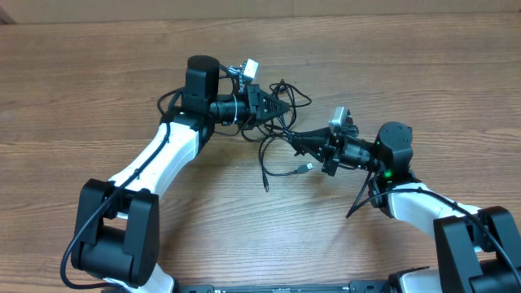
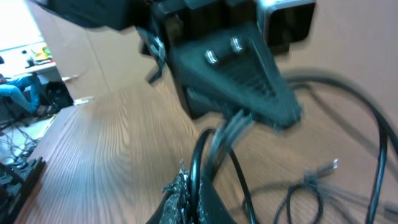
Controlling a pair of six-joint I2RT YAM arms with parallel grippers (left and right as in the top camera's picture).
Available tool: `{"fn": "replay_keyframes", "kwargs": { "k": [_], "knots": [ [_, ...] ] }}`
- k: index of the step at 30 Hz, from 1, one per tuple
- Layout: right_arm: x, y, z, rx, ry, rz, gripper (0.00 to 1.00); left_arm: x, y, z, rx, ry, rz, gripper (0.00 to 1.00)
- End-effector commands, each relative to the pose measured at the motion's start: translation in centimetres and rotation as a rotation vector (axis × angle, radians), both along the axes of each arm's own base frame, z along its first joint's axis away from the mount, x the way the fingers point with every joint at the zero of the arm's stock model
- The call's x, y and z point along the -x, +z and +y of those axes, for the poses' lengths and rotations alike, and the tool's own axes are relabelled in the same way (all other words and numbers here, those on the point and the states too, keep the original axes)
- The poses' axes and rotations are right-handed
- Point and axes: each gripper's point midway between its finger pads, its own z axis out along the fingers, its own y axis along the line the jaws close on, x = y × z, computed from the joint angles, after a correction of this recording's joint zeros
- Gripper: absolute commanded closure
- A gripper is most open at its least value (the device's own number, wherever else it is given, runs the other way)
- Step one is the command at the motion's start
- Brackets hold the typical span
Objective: Untangle cables
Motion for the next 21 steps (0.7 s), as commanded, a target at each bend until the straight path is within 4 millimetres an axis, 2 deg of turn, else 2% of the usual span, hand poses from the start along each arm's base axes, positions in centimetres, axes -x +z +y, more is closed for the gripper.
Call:
{"fn": "replay_keyframes", "kwargs": {
  "k": [1, 5, 10, 17, 21],
  "knots": [
    [0.7, 2.1, 0.2, -0.035, 0.052, -0.062, 0.96, -0.6, 0.6, 0.2, -0.009, 0.029, -0.019, 0.96],
    [1.2, 4.6, 0.2, -0.083, 0.066, -0.165, 0.96, -0.8, -0.1, 0.4, -0.036, 0.057, 0.002, 0.96],
    [2.0, 6.1, 0.2, -0.114, 0.093, -0.216, 0.96, -1.1, -1.7, 1.1, -0.099, 0.114, 0.059, 0.96],
    [3.3, 5.4, 0.6, -0.110, 0.180, -0.128, 0.96, -2.1, -2.2, 1.9, -0.110, 0.204, 0.135, 0.96],
    [4.0, 4.1, 0.8, -0.090, 0.237, -0.049, 0.96, -2.9, -1.7, 2.5, -0.076, 0.249, 0.184, 0.96]
  ]
}}
